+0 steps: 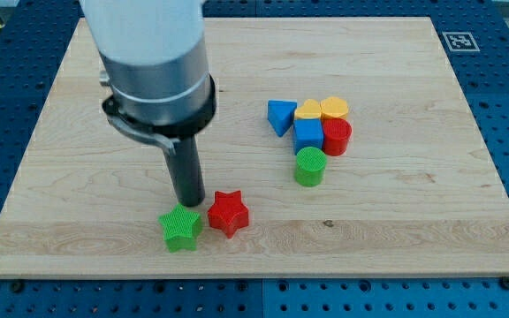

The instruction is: Move your arm towards the blue cube

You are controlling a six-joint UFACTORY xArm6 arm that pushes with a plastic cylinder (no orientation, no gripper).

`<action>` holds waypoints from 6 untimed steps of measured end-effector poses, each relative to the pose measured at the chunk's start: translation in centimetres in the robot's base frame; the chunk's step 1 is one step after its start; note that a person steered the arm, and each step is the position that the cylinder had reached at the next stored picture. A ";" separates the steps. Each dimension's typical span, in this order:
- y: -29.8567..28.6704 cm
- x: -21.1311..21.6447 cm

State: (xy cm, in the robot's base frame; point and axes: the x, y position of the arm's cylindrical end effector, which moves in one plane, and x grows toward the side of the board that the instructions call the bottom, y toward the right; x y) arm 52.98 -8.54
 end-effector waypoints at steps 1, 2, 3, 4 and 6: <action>-0.4 -2.8; 0.9 -3.3; 2.2 -5.0; 6.3 -6.0; 13.8 -6.2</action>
